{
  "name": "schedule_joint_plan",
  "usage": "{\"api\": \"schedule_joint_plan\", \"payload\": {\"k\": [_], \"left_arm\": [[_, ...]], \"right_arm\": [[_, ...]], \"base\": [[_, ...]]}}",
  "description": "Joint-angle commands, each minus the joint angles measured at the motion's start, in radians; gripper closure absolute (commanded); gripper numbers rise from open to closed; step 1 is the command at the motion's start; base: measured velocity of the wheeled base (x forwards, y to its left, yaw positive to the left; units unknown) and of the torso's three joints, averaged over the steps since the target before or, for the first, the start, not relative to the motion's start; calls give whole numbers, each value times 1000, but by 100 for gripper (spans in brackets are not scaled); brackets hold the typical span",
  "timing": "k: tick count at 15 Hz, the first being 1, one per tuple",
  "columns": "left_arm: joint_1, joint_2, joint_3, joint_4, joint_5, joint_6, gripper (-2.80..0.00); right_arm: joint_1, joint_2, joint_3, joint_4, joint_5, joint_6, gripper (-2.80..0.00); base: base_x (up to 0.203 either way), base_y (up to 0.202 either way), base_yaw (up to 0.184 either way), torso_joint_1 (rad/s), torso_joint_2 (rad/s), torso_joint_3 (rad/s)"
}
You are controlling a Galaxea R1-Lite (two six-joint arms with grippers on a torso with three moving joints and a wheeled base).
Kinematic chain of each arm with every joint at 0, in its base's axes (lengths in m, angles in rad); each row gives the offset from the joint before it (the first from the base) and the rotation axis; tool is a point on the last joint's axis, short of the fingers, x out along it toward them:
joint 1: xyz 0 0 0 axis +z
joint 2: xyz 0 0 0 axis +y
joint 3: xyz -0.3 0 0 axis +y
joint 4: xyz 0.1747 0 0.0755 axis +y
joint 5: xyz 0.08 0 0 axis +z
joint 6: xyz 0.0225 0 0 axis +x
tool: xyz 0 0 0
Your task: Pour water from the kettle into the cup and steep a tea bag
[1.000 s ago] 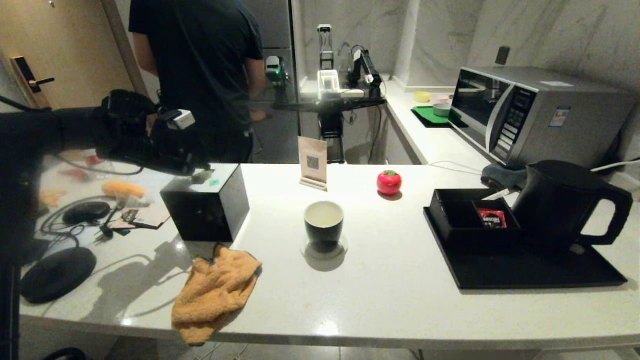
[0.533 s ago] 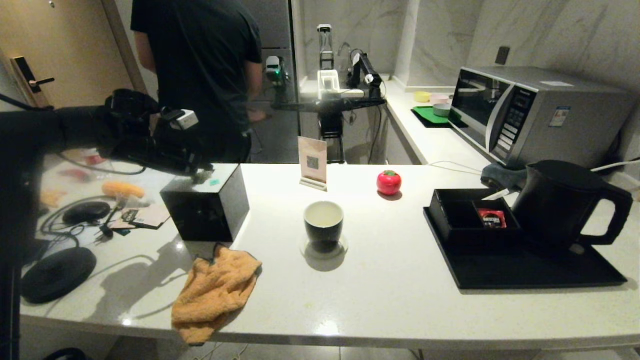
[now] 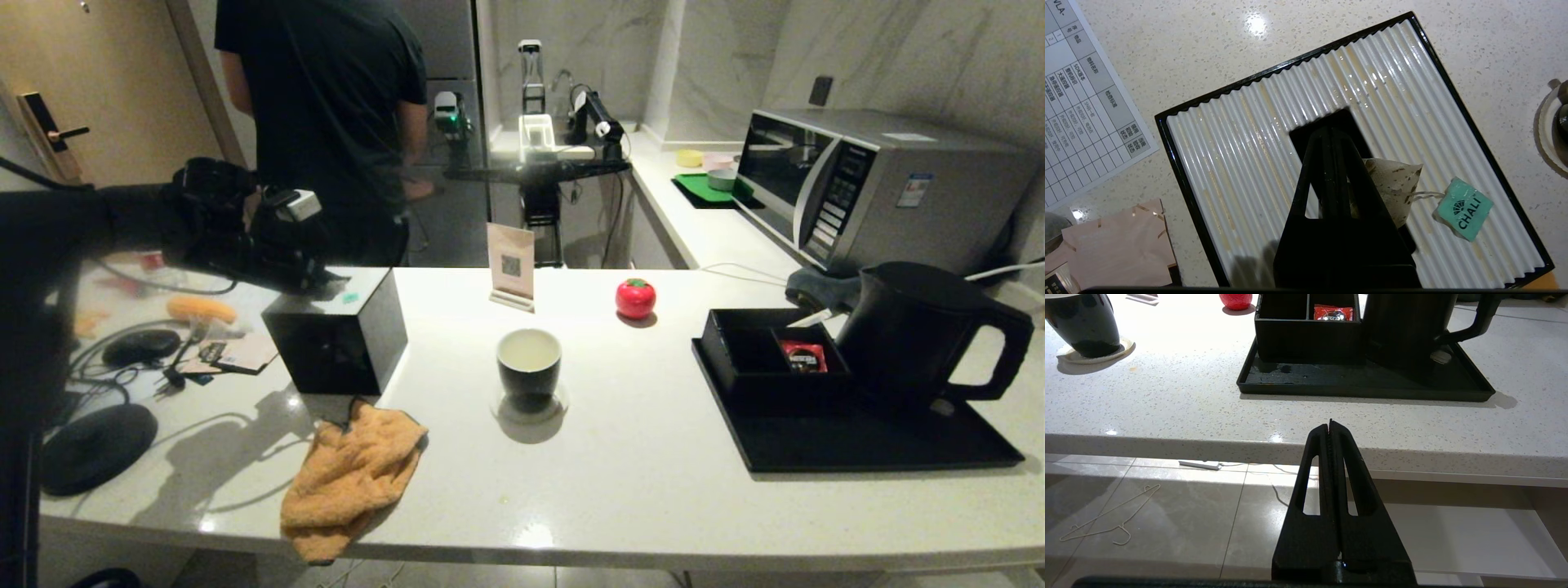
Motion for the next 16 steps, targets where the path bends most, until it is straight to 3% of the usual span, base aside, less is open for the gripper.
{"api": "schedule_joint_plan", "payload": {"k": [1,4,16], "left_arm": [[-1,10,1,3,-4,3,0],[0,14,1,3,-5,34,0],[0,-55,0,3,-11,28,0]], "right_arm": [[0,1,0,0,1,0,0],[0,1,0,0,1,0,0],[0,1,0,0,1,0,0]], "base": [[0,0,0,0,0,0],[0,0,0,0,0,0],[0,0,0,0,0,0]]}}
